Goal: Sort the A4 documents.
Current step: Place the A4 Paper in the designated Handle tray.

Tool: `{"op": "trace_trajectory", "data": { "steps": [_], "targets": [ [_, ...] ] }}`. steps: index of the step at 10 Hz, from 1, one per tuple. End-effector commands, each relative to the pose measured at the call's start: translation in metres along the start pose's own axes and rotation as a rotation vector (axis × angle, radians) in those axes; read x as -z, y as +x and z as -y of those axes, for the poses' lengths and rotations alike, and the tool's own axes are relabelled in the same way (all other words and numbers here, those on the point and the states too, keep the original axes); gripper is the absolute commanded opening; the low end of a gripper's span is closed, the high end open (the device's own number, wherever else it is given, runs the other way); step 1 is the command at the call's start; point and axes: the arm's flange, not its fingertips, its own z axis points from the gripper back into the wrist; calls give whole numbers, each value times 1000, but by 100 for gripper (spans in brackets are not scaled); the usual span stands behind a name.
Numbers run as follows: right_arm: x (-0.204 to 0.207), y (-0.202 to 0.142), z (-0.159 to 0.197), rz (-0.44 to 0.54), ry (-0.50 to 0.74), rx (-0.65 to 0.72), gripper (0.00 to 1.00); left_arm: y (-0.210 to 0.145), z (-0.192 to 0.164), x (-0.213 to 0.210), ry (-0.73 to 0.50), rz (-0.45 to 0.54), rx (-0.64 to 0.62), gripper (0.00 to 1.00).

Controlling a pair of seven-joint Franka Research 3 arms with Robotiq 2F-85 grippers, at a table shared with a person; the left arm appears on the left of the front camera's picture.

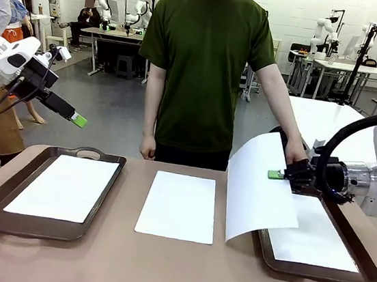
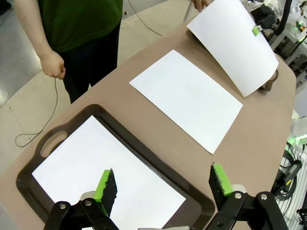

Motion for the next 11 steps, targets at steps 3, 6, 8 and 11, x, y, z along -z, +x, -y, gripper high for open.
{"op": "trace_trajectory", "data": {
  "steps": [3, 6, 8, 11],
  "targets": [
    [3, -6, 11, -155, -472, 19, 1, 0, 0, 0, 11, 2, 2, 100],
    [-1, -10, 16, -184, -692, 6, 1, 0, 0, 0, 11, 2, 2, 100],
    [-22, -12, 9, -161, -761, 13, 1, 0, 0, 0, 11, 2, 2, 100],
    [-53, -19, 3, -117, -808, 45, 1, 0, 0, 0, 11, 2, 2, 100]
  ]
}}
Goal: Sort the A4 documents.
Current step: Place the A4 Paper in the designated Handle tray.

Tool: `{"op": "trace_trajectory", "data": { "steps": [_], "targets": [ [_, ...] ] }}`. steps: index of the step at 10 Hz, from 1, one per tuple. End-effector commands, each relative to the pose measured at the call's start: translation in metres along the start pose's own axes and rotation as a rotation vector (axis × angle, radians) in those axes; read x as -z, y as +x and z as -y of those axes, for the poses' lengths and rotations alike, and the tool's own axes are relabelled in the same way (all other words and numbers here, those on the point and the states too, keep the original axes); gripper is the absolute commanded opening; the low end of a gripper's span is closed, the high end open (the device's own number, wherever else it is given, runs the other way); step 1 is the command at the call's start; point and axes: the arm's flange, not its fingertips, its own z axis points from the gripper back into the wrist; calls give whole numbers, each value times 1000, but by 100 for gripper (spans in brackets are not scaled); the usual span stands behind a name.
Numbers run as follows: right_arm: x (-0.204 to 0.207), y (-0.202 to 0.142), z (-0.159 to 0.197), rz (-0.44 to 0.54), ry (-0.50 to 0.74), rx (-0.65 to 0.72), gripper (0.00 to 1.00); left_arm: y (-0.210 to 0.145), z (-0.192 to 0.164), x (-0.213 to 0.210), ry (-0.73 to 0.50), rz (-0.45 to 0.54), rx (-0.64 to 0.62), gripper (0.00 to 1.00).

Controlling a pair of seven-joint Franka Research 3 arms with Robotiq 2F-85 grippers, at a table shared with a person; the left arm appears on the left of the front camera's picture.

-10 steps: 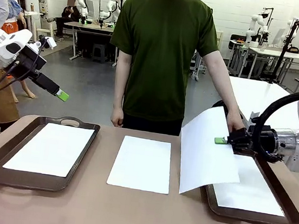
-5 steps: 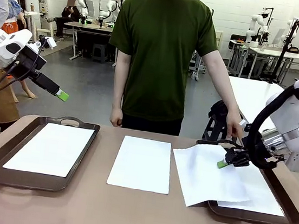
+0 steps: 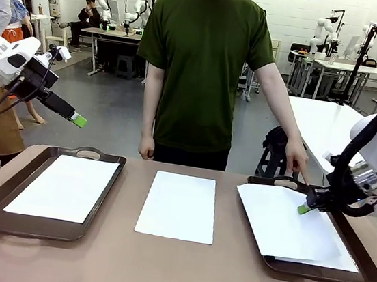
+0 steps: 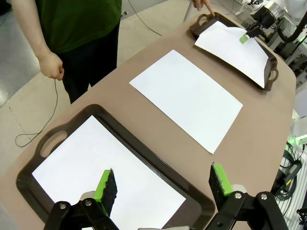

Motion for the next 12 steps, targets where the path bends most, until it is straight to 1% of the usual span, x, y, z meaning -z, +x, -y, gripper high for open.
{"op": "trace_trajectory", "data": {
  "steps": [1, 3, 4, 7, 9, 12],
  "targets": [
    [-7, -10, 0, -8, -22, 39, 1, 0, 0, 0, 11, 2, 2, 100],
    [-6, -11, 0, -36, 2, 32, 1, 0, 0, 0, 11, 2, 2, 100],
    [-8, -11, 1, -34, 2, 31, 1, 0, 0, 0, 11, 2, 2, 100],
    [-22, -18, 7, 0, -23, 47, 1, 0, 0, 0, 11, 2, 2, 100],
    [-27, -25, 15, 20, -34, 81, 1, 0, 0, 0, 11, 2, 2, 100],
    [-23, -20, 16, 22, -23, 76, 1, 0, 0, 0, 11, 2, 2, 100]
  ]
}}
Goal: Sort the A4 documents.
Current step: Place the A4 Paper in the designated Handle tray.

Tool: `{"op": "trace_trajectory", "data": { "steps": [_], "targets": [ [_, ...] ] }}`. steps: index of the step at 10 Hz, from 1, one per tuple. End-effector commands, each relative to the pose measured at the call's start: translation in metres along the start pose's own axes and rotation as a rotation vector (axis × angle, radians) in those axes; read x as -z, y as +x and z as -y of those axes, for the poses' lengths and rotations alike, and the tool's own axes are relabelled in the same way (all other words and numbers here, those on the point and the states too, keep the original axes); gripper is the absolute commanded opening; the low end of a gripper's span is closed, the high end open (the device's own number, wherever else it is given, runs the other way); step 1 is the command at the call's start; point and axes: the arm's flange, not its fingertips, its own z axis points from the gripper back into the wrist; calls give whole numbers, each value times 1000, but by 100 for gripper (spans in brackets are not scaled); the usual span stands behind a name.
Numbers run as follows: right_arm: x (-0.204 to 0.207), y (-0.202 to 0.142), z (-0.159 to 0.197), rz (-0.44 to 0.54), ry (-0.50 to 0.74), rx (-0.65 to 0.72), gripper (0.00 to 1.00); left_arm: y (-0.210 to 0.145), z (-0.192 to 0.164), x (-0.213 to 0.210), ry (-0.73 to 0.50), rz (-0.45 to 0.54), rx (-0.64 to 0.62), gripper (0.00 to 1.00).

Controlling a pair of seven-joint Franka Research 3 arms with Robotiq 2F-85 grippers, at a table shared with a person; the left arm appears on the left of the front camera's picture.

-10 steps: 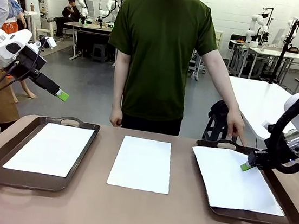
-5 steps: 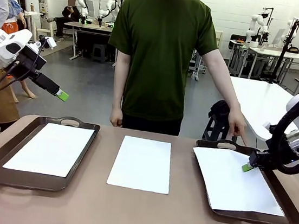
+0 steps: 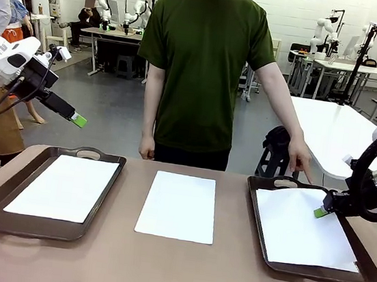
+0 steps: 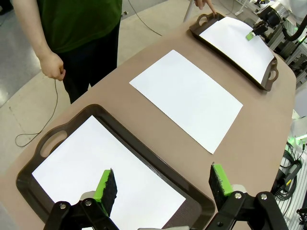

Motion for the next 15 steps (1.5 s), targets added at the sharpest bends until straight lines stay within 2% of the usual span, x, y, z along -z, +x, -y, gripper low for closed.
{"op": "trace_trajectory", "data": {
  "steps": [1, 3, 4, 5, 6, 7, 8, 9, 10, 11, 12, 13, 15],
  "targets": [
    [5, 1, -4, -12, -14, 9, 1, 0, 0, 0, 11, 2, 2, 100],
    [4, 6, -9, -2, -21, -5, 1, 0, 0, 0, 11, 2, 2, 100],
    [3, 8, -10, 5, -32, -10, 8, 0, 0, 0, 11, 2, 2, 100],
    [3, 9, -11, 8, -43, -14, 21, 0, 0, 0, 11, 2, 2, 100],
    [2, 10, -11, 9, -68, -18, 27, 0, 0, 0, 11, 2, 2, 100],
    [1, 11, -12, 9, -71, -20, 40, 0, 0, 0, 11, 2, 2, 100],
    [0, 11, -12, 9, -85, -21, 46, 0, 0, 0, 11, 2, 2, 100],
    [-1, 10, -12, 8, -99, -20, 59, 0, 0, 0, 11, 2, 2, 100],
    [-3, 9, -13, -1, -142, -21, 66, 0, 0, 0, 11, 2, 2, 100],
    [-5, 8, -14, -6, -191, -24, 79, 0, 0, 0, 11, 2, 2, 100],
    [-8, 8, -16, -8, -244, -29, 86, 0, 0, 0, 11, 2, 2, 100],
    [-12, 9, -19, -10, -285, -34, 99, 0, 0, 0, 11, 2, 2, 100],
    [-16, 9, -24, -28, -356, -46, 100, 0, 0, 0, 11, 2, 2, 100]
  ]
}}
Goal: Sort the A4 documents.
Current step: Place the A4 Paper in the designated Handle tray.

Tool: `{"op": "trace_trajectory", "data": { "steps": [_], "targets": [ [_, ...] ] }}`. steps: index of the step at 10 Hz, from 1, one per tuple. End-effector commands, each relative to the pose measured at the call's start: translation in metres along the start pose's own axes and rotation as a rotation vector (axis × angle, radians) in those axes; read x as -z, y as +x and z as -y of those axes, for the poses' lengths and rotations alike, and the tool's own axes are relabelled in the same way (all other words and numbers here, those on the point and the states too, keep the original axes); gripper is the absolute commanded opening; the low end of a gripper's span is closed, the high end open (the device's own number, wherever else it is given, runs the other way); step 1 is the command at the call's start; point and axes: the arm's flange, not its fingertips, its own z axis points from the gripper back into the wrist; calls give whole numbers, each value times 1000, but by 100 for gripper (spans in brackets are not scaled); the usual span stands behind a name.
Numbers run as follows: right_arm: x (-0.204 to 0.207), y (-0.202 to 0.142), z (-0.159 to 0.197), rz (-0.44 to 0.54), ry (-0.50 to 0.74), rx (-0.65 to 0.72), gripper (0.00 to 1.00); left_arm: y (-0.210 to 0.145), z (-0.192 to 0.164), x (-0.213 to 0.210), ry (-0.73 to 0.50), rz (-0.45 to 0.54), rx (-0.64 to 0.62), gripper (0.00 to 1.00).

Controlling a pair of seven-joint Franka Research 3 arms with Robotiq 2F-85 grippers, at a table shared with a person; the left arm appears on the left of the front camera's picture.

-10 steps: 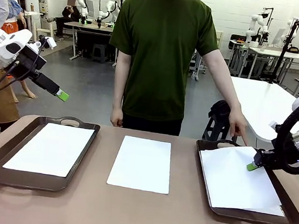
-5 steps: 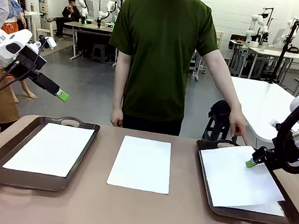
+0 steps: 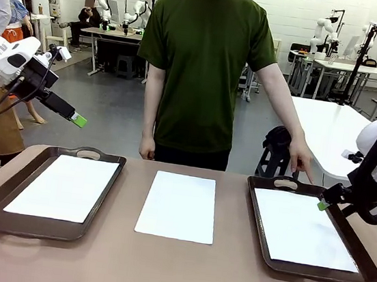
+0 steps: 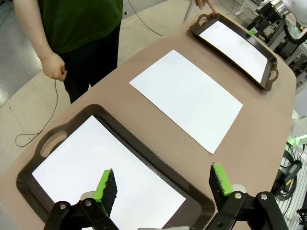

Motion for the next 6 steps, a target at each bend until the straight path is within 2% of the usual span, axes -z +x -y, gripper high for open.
{"op": "trace_trajectory", "data": {
  "steps": [1, 6],
  "targets": [
    [-5, -4, -12, -16, -66, 15, 100, 0, 0, 0, 11, 2, 2, 100],
    [-5, 0, -5, -12, -40, -5, 100, 0, 0, 0, 11, 2, 2, 100]
  ]
}}
